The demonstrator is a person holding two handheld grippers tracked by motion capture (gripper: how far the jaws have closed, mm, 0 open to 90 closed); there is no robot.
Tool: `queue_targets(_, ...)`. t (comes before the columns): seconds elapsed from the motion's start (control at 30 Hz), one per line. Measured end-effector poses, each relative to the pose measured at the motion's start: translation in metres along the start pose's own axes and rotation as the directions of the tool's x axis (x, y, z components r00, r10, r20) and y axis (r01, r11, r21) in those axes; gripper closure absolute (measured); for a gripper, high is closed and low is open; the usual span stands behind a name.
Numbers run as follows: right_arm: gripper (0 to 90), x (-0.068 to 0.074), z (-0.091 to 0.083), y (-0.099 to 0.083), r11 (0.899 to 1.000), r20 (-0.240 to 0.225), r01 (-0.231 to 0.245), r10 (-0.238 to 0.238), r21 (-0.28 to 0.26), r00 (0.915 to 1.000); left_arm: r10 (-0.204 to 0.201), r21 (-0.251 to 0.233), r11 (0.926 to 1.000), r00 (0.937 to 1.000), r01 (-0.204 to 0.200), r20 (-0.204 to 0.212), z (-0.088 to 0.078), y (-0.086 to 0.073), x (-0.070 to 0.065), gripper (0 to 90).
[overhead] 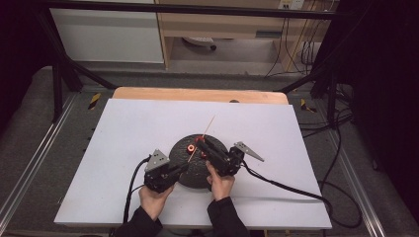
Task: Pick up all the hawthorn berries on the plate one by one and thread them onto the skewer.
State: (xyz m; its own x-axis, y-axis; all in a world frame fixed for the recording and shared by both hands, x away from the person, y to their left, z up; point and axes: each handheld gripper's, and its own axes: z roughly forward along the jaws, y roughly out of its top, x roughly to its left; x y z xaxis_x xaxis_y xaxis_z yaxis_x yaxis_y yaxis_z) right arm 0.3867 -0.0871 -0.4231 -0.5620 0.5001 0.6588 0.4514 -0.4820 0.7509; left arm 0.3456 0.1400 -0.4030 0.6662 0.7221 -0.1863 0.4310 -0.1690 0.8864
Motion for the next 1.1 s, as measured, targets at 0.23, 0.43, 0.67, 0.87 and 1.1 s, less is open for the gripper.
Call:
queue_targets(0.23, 61.0, 0.002, -0.003, -0.006, 0.999, -0.001, 0.017, -0.017, 0.038, 0.9999, 0.015, 0.000, 0.9999, 0.9999, -0.015, -0.001, 0.006, 0.006, -0.001, 88.1)
queue_targets(0.43, 61.0, 0.004, -0.005, -0.012, 0.997, 0.004, 0.026, -0.026, 0.076, 0.9996, 0.021, 0.007, 0.9997, 0.9998, -0.021, 0.004, 0.010, 0.008, 0.000, 88.1)
queue_targets(0.67, 60.8, 0.003, -0.005, -0.012, 0.994, 0.009, 0.025, -0.027, 0.109, 0.9996, 0.020, 0.018, 0.9996, 0.9997, -0.020, 0.015, 0.011, 0.004, 0.003, 88.1)
queue_targets(0.87, 60.0, 0.002, -0.005, -0.011, 0.990, 0.008, 0.025, -0.026, 0.137, 0.9996, 0.020, 0.018, 0.9996, 0.9995, -0.020, 0.025, 0.010, 0.002, 0.004, 88.1)
queue_targets(1.1, 43.1, 0.005, -0.010, 0.001, 0.976, 0.018, 0.118, -0.123, 0.180, 0.9922, 0.019, 0.024, 0.9995, 0.9996, -0.020, 0.021, -0.003, -0.004, 0.011, 88.1)
